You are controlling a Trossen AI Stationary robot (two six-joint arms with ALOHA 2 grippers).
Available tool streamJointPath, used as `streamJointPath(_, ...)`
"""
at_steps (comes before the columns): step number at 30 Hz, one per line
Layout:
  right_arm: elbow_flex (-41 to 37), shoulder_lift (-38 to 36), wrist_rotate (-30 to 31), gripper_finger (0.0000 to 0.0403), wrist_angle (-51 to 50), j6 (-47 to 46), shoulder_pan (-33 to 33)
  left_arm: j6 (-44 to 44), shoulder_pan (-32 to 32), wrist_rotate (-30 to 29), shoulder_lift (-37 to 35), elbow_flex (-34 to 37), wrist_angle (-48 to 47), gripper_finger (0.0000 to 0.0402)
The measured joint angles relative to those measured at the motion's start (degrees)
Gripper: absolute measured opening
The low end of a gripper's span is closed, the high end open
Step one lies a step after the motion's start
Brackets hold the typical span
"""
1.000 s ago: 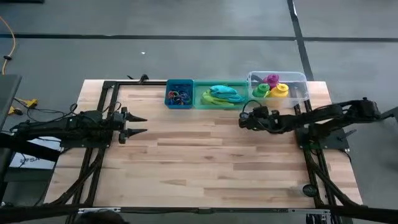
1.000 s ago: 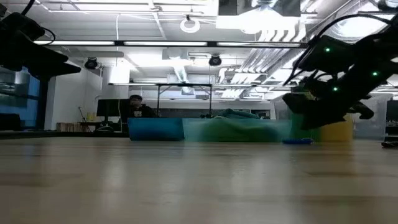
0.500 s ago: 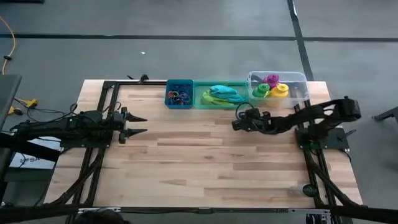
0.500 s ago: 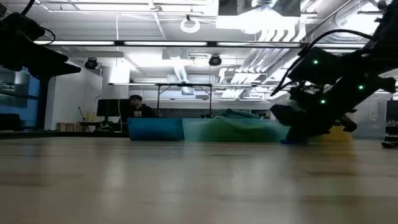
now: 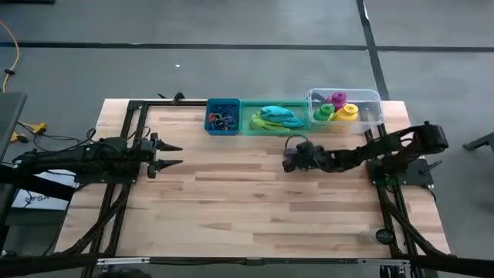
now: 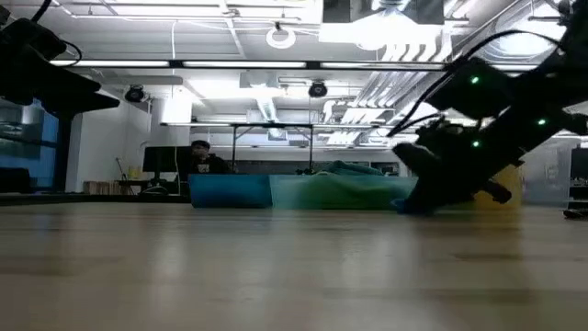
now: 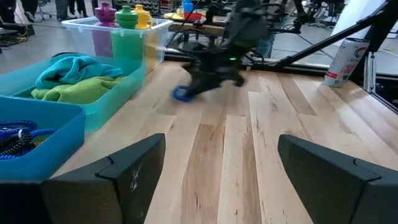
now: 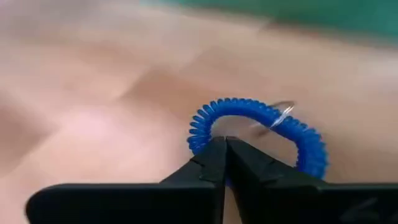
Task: Pick & Place Sports Items
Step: Put the blue spring keychain into the blue bin
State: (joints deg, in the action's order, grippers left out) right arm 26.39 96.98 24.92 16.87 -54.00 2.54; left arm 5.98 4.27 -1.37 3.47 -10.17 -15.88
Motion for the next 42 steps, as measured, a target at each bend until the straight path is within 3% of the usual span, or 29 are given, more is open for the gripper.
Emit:
streamJointPath(9, -0.4, -5.0, -4.3, 0.0, -4.7, -8.8, 9.8, 0.0, 0.0, 0.0, 0.0, 0.0, 0.0, 0.0254)
streamJointPath(15, -0.7, -8.5, 2.3, 0.0, -8.6, -8.9, 12.8, 0.0, 0.0, 0.0, 0.0, 0.0, 0.0, 0.0254)
streamJointPath(19, -0.6, -10.4, 3.7, 0.0003, -8.5, -7.0, 13.0, 0.0, 0.0, 0.0, 0.0, 0.0, 0.0, 0.0254)
streamJointPath(28, -0.5, -15.6, 4.1, 0.009, -8.2, 5.2, 12.6, 0.0, 0.0, 0.0, 0.0, 0.0, 0.0, 0.0254)
streamJointPath(33, -0.4, -17.8, 1.1, 0.0137, -12.4, 10.9, 10.3, 0.0, 0.0, 0.0, 0.0, 0.0, 0.0, 0.0254)
streamJointPath(42, -0.9, -18.4, -5.1, 0.0168, -20.0, 19.7, 5.4, 0.0, 0.0, 0.0, 0.0, 0.0, 0.0, 0.0254)
